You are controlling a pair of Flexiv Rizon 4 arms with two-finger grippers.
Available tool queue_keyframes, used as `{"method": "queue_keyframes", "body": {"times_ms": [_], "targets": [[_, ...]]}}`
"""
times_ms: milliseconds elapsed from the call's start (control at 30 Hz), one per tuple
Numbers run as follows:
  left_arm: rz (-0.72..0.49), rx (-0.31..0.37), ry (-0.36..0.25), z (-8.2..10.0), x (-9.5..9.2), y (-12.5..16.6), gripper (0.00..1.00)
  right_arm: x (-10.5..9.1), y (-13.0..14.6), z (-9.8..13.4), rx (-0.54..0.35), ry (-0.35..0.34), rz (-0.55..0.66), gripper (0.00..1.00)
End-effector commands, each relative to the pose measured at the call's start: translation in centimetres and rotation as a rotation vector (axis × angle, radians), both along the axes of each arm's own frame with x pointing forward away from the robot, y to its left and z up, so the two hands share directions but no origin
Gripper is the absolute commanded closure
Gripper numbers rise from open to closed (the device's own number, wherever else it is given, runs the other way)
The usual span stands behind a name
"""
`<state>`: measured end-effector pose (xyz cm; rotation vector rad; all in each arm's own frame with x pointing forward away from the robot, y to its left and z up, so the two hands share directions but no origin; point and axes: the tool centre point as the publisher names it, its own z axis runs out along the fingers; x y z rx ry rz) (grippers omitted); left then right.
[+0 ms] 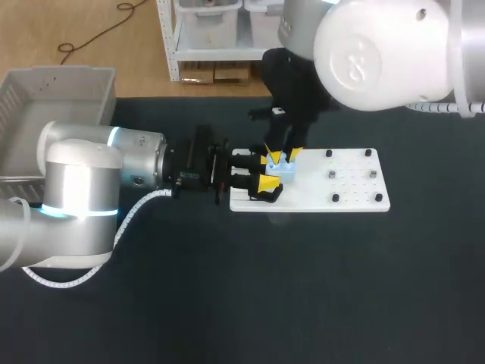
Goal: Pick up each earbud case from the left stands, insert the matching earbuds, close the lid, and place the case in the box.
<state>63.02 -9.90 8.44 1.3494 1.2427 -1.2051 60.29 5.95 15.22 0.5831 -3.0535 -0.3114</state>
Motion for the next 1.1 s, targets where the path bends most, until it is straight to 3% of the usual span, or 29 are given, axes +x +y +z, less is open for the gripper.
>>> {"method": "queue_keyframes", "body": {"times_ms": [33,1100], "targets": [[0.0,0.002,0.0,0.0,0.0,0.0,1.0,0.0,0.0,-0.2,0.002,0.0,0.007,1.0],[0.0,0.002,0.0,0.0,0.0,0.0,1.0,1.2,0.3,-2.0,-0.018,-0.003,-0.027,1.0]]}}
